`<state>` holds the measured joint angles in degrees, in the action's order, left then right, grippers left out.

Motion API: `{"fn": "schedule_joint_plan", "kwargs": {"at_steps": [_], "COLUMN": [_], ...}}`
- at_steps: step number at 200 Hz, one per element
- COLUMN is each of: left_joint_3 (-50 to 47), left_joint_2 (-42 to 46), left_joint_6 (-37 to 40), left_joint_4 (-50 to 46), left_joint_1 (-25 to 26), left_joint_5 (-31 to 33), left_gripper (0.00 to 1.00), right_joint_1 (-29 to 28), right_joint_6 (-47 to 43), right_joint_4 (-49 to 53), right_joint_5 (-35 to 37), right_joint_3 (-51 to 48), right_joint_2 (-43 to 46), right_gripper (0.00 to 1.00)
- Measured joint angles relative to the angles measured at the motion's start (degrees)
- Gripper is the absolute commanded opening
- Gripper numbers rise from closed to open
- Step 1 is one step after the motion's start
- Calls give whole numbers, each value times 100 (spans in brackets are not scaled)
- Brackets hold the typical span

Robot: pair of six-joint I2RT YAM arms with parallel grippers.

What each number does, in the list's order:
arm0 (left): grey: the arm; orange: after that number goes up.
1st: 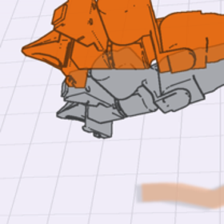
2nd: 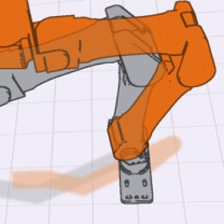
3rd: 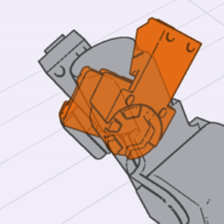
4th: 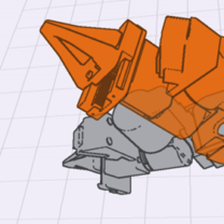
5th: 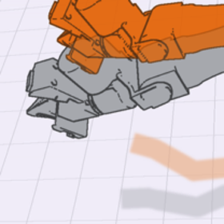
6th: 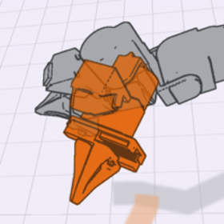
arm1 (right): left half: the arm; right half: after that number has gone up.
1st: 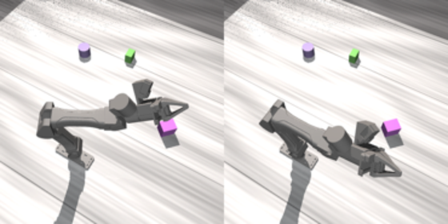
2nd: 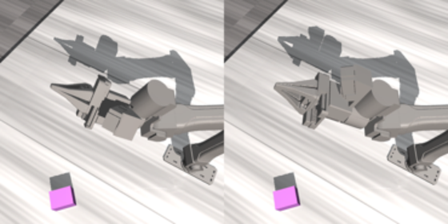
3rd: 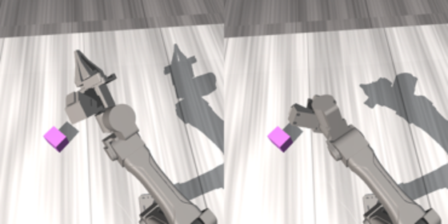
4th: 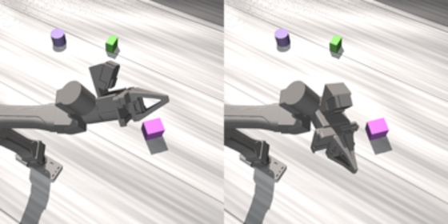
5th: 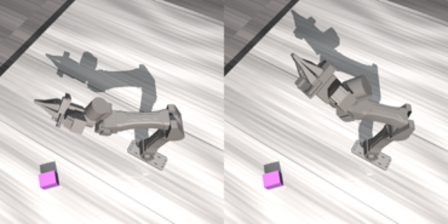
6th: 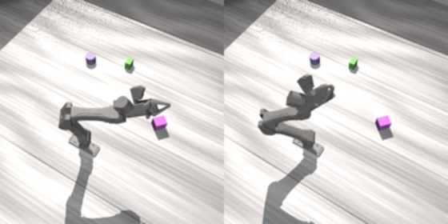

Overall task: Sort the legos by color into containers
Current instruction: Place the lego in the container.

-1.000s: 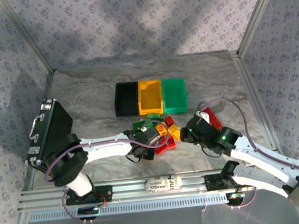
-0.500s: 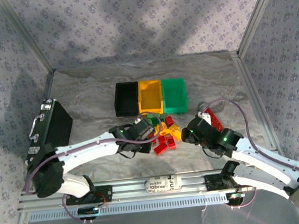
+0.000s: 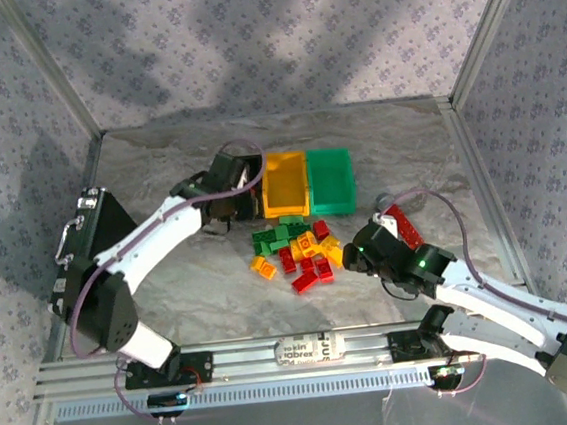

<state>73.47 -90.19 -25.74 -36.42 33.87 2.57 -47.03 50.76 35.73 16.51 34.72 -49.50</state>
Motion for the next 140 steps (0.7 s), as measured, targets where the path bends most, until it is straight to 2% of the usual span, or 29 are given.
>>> {"fn": "schedule_joint_plan", "kwargs": {"at_steps": [50,55,61,70,76,85,100,140], "left_joint_3": [1106,1202,1309,1458,1556,1639,1644,1134], "left_joint_2": [-1141,-1248,-1360,-1510,-1596,-1672,-1644,-817], "left_joint_6": [457,487,527,586,601,616,614,621], "left_joint_4": [-155,-173,-203,-275,-315,-328,-334,-175], "left_joint_1": [-566,-599,-629,-673,-688,-715,-719,-595], "left_joint_5": [-94,-105,-116,-133,-136,-136,-151,-149], "left_gripper": [11,18,31,60,68,73,77,76], "right_joint_1": [-39,-39,-48,-55,-59,-66,-76,-92], "right_joint_6": [79,90,92,92,92,92,92,96], "right_joint_4": [-20,-20,-20,-20,-17,-15,-9,44], "right_joint_5": [-42,-44,-44,-46,-46,-46,-46,-42], "right_joint_3": [-48,-50,-52,-52,-52,-52,-52,-52], "right_joint_2": [0,0,0,0,7,11,37,201], "right_gripper": [72,72,72,72,72,72,73,73]}}
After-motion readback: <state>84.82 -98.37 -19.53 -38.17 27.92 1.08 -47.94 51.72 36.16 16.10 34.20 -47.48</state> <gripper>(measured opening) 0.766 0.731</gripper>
